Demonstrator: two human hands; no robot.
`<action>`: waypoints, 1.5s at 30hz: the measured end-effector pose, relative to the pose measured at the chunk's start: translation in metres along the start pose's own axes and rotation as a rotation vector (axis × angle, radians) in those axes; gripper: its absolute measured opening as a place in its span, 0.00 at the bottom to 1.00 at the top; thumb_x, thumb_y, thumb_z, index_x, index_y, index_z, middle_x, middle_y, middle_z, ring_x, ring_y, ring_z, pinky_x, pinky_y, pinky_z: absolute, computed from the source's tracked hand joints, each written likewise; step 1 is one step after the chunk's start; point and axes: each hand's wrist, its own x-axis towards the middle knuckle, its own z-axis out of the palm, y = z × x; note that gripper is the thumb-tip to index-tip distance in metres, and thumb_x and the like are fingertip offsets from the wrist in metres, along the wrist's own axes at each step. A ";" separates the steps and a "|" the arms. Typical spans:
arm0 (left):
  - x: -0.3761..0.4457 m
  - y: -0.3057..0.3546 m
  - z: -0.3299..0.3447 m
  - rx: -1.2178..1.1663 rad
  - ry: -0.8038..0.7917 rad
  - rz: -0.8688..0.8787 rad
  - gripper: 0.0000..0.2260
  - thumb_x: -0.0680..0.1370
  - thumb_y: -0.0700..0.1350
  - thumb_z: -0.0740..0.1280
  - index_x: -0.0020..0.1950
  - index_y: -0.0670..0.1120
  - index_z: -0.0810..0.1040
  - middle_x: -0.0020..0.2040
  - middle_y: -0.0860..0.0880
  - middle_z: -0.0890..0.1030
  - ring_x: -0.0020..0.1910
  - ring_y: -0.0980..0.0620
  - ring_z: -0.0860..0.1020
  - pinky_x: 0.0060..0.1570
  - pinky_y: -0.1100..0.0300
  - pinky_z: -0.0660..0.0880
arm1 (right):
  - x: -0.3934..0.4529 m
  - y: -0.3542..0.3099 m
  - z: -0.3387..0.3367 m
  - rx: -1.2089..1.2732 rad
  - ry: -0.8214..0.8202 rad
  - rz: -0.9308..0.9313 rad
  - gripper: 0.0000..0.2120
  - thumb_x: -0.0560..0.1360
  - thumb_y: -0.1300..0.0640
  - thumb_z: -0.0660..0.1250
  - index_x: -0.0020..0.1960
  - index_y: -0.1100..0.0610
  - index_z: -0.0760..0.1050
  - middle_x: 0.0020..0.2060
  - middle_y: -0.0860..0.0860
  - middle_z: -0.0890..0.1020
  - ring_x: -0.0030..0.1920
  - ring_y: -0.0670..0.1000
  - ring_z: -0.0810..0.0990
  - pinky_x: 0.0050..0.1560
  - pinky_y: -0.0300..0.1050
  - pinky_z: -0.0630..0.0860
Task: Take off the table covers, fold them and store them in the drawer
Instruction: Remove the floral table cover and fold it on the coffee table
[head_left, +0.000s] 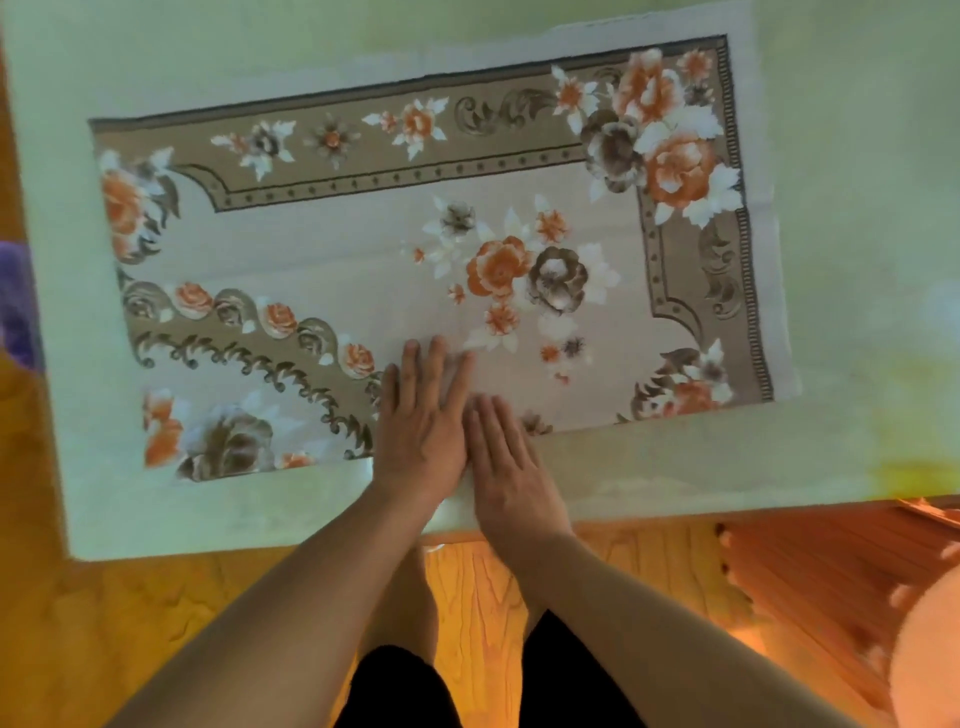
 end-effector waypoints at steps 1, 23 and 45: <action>-0.007 -0.002 0.006 -0.049 0.047 -0.004 0.30 0.86 0.50 0.54 0.84 0.49 0.43 0.83 0.41 0.42 0.82 0.38 0.39 0.80 0.40 0.46 | -0.001 0.001 0.006 -0.066 -0.020 -0.014 0.30 0.79 0.59 0.46 0.80 0.67 0.49 0.80 0.64 0.50 0.80 0.63 0.46 0.78 0.60 0.56; -0.167 -0.257 0.085 -0.136 0.091 -0.351 0.36 0.84 0.64 0.46 0.83 0.40 0.43 0.83 0.41 0.46 0.83 0.43 0.43 0.80 0.44 0.50 | 0.006 -0.048 0.009 -0.402 -0.178 0.325 0.38 0.80 0.59 0.53 0.78 0.69 0.32 0.77 0.66 0.34 0.78 0.66 0.35 0.78 0.60 0.38; -0.165 -0.275 0.110 -0.168 0.244 -0.247 0.38 0.83 0.65 0.52 0.83 0.39 0.49 0.83 0.40 0.48 0.82 0.40 0.47 0.77 0.37 0.54 | 0.313 -0.244 -0.017 -0.591 -0.162 -0.580 0.33 0.84 0.39 0.39 0.82 0.58 0.41 0.81 0.55 0.43 0.81 0.55 0.40 0.80 0.56 0.44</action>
